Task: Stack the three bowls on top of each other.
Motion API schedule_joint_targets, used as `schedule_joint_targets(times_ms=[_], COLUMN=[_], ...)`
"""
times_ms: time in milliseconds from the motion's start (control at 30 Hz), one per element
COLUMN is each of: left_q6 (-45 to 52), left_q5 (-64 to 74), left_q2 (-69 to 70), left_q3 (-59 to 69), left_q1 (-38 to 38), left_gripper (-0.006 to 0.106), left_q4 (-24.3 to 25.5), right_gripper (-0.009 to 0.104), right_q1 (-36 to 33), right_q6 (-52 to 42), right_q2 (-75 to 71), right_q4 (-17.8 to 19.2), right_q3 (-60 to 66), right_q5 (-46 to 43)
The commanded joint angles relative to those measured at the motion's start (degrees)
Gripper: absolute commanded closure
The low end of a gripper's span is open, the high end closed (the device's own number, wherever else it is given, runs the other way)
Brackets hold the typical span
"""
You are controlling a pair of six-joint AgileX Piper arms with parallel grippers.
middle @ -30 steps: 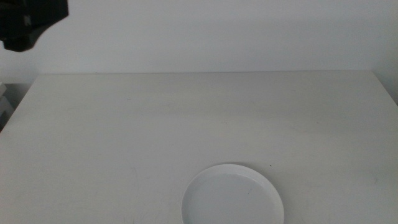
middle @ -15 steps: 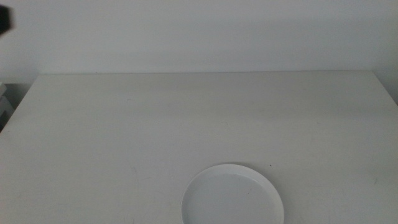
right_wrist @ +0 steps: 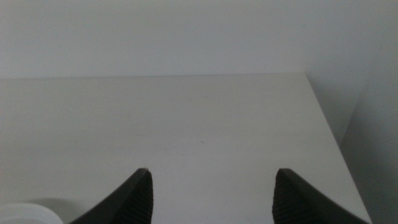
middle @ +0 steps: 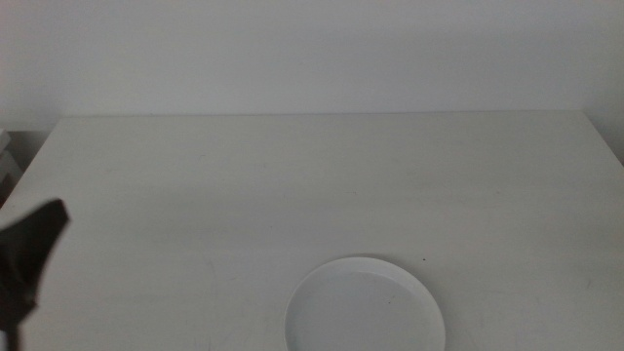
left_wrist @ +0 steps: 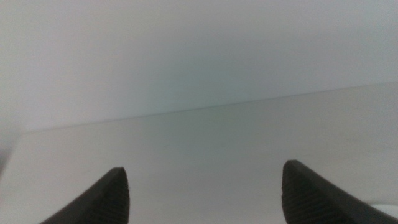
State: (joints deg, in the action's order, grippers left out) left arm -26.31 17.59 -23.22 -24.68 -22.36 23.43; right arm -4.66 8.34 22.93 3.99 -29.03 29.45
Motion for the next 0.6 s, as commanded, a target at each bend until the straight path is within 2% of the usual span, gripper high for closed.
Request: schedule_joint_targets(times_ms=[0,200,567], left_q6=[-0.79,-0.66,-0.81], left_q5=[-10.51,-16.05,-13.96], left_q2=[-0.40,-1.97,-1.97], left_q3=[1.08,1.49,2.91], left_q1=[0.05,0.05,0.05], left_gripper=[0.020,0.020,0.020], left_q4=[0.21,3.74,3.74], right_gripper=[0.046,0.046,0.046], right_q1=[0.49,0.49,0.49], right_q6=[-2.36,-2.77,-2.77], right_q2=[-1.80,-2.38,-2.32], right_q4=[1.26,1.26,1.41], right_q3=[1.17,1.25,2.02], right_q5=[-8.29,-8.99,-9.23])
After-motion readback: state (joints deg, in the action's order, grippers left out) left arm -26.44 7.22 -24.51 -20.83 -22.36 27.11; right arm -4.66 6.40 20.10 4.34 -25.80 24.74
